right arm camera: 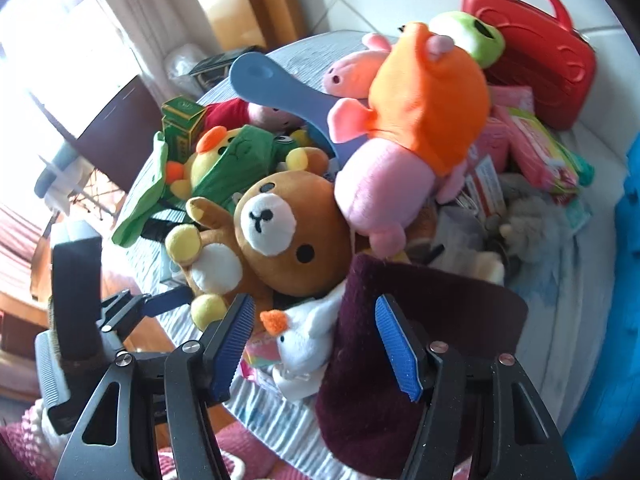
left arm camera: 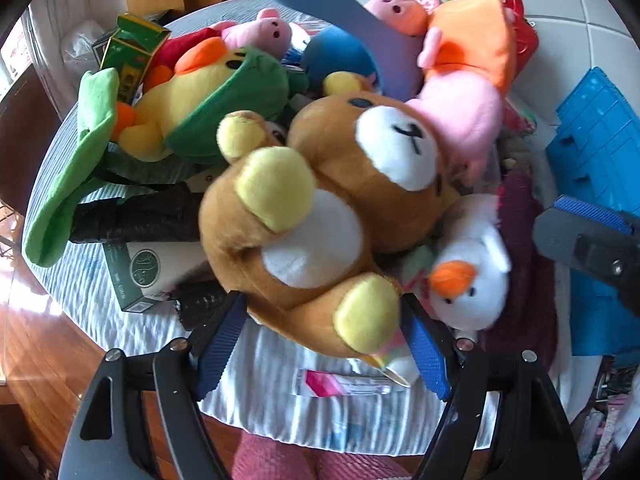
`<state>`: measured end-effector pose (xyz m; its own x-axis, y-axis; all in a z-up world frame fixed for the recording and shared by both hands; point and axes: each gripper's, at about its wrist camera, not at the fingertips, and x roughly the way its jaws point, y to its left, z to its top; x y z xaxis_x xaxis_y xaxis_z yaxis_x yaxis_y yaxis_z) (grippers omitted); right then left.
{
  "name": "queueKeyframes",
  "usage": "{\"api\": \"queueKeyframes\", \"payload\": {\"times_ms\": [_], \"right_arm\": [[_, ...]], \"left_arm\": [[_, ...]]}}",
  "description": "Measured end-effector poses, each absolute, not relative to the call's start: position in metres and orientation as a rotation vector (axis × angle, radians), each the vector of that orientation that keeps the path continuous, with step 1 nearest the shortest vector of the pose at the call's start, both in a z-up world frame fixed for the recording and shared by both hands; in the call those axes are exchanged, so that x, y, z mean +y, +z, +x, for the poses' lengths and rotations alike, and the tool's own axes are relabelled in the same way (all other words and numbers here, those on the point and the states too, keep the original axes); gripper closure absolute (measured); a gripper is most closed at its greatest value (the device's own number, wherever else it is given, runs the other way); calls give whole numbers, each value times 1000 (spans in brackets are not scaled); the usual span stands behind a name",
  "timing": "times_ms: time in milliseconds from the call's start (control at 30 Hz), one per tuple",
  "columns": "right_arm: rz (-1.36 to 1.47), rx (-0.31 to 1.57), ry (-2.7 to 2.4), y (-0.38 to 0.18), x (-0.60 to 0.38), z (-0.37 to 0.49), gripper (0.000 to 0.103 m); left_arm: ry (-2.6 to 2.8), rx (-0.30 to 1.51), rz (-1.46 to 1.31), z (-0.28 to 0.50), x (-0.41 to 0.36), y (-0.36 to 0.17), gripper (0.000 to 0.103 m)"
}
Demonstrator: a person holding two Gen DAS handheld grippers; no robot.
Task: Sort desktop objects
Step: 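Move both tools over the pile toward the brown teddy bear, then grasp the brown teddy bear with the right tool and lift it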
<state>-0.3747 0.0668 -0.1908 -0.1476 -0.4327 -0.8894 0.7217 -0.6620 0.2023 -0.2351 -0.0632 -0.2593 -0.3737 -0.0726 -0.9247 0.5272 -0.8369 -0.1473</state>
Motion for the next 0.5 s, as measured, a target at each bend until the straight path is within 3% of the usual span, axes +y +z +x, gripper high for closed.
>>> {"api": "queueKeyframes", "payload": {"times_ms": [133, 233, 300, 500], "right_arm": [[1354, 347, -1838, -202, 54, -379, 23], [1361, 347, -1797, -211, 39, -380, 18], [1360, 335, -1772, -217, 27, -381, 11], [1388, 359, -1757, -236, 4, -383, 3]], "left_arm": [[-2225, 506, 1453, -225, -81, -253, 24], [-2158, 437, 1412, -218, -101, -249, 24], [-2142, 484, 1418, -215, -109, -254, 24], [-2195, 613, 1410, -223, -97, -262, 24]]}}
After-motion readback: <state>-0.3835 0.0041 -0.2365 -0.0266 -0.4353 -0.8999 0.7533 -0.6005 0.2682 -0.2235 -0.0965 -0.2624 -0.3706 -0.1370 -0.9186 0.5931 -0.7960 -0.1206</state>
